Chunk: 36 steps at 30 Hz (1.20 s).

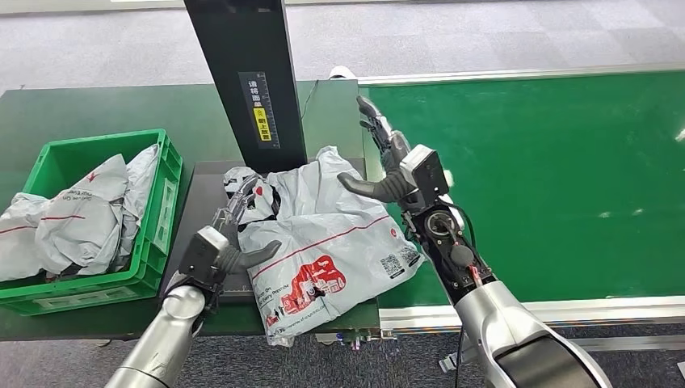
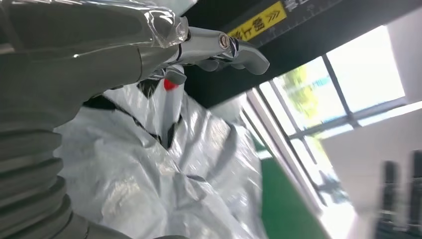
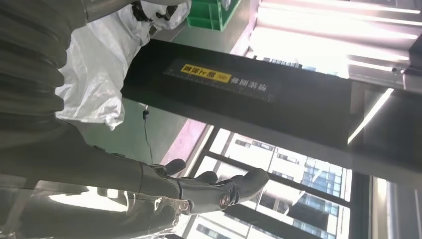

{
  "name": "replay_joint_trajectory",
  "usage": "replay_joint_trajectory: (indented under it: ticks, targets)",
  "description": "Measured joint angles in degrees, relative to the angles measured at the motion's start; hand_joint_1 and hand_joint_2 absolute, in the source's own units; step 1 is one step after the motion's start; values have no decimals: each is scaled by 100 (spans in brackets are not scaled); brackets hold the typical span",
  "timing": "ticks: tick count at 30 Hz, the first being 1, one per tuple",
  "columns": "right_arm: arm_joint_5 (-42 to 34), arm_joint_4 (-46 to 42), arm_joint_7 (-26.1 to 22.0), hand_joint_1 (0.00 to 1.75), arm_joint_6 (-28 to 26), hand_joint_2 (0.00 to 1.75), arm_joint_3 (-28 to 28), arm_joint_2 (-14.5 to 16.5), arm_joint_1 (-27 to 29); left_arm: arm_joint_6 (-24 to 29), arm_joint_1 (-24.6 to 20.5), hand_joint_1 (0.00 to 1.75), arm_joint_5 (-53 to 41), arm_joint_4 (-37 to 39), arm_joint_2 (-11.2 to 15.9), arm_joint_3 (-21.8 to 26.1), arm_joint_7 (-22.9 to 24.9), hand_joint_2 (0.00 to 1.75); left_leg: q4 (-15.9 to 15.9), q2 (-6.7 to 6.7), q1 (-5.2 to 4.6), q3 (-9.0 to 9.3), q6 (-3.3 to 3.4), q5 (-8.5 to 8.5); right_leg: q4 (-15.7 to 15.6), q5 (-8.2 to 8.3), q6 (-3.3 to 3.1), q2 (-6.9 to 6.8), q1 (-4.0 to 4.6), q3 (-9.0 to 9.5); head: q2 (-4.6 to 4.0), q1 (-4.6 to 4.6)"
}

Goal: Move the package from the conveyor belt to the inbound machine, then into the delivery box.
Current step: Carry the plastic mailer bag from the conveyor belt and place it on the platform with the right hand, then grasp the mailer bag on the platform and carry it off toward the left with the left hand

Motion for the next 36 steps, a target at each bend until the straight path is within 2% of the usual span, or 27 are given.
replay_joint_trajectory:
  ticks: [5,8,11,16,20,25,26,29,30,36]
  targets:
    - [44,-37,0,0,-72,175,-48,-59,6,874,-5,0,-1259,-31,31,-552,469,175,0,0,0,0,0,0,0,0,0,0,0,0,0,-1]
    - [109,-43,0,0,-139,175,-44,-69,6,1090,-28,0,-2068,35,51,-886,833,175,0,-1,0,0,0,0,0,0,0,0,0,0,0,-1]
    - [128,-43,1,0,-155,175,-41,-68,6,1103,-91,0,-2705,200,60,-1200,1128,175,0,-1,0,0,0,0,0,0,0,0,0,1,0,-1]
    - [157,-43,1,0,-155,175,-38,-71,-1,861,-302,0,-3143,580,51,-1566,1384,175,0,-2,0,0,0,0,0,0,0,-1,0,3,0,1]
    - [208,-42,2,0,-155,175,-36,-85,-18,703,-499,0,-3382,934,12,-1725,1631,175,-1,-10,0,8,0,0,0,0,0,-5,0,18,0,0]
    - [228,-41,1,0,-155,175,-34,-92,-20,819,-598,1,-3621,1156,-44,-1788,1849,175,-3,-17,0,41,1,-2,-2,-2,1,-12,0,57,0,1]
    - [232,-41,0,0,-155,175,-34,-93,-20,858,-600,8,-3654,1175,-52,-1790,1874,175,-3,-17,0,47,2,-2,-2,-3,2,-12,-1,64,0,1]
    - [238,-41,1,0,-155,175,-34,-94,-20,918,-596,111,-3702,1211,-68,-1791,1892,175,-4,-17,0,64,3,-2,-3,-2,2,-12,-1,80,0,-1]
    - [242,-40,1,0,-155,175,-34,-94,-20,926,-591,140,-3712,1219,-69,-1792,1883,175,-4,-17,0,68,3,-1,-3,-2,1,-12,-1,84,0,-1]
    - [282,-33,1,0,-138,175,-31,-101,-22,963,-566,152,-3728,1227,-67,-1790,1766,175,-4,-19,0,73,5,4,-2,0,1,-12,-1,91,0,1]
